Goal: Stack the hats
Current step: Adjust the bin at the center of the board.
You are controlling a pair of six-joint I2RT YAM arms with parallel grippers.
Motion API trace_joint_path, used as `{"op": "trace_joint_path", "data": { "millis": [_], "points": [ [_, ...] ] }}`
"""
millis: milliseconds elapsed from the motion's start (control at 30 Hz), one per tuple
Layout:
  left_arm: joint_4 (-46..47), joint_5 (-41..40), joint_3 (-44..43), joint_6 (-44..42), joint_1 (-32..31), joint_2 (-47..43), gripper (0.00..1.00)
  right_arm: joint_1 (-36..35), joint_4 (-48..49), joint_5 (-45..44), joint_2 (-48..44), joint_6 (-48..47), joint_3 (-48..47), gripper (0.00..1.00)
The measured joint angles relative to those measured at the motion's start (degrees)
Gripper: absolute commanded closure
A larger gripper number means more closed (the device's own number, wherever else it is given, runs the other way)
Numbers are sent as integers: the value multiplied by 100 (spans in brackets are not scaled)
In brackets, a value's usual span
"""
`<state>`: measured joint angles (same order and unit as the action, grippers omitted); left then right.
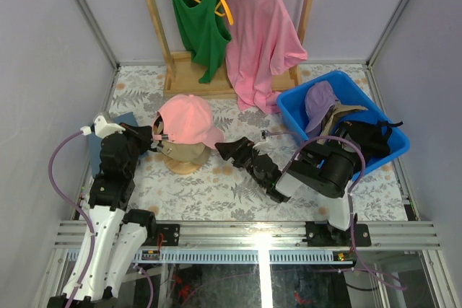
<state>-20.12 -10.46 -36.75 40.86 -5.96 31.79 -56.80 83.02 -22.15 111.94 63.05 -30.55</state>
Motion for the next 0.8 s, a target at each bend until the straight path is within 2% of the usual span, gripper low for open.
{"op": "trace_joint_path", "data": {
  "millis": [300,800],
  "points": [
    [-2,0,0,0,0,-39,100,-4,678,90,428,669,-286,13],
    [-4,2,4,0,0,-68,100,-46,761,127,765,1329,-603,15]
  ]
}}
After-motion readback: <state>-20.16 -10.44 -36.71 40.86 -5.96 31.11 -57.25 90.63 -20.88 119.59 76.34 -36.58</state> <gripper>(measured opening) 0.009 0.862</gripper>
